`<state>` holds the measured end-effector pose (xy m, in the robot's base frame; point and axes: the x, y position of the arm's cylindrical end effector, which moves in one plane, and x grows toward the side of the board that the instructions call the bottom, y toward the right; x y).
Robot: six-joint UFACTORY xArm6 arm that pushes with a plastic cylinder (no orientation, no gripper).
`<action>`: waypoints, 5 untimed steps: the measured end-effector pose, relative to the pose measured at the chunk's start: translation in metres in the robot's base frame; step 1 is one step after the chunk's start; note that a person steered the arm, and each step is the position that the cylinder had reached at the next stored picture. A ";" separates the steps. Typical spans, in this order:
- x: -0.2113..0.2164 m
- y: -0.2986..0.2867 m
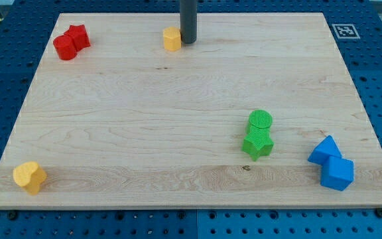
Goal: Slide the yellow hexagon towards the red star
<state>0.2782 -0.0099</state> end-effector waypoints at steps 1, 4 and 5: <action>0.001 -0.012; 0.002 -0.141; 0.002 -0.146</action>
<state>0.2806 -0.1555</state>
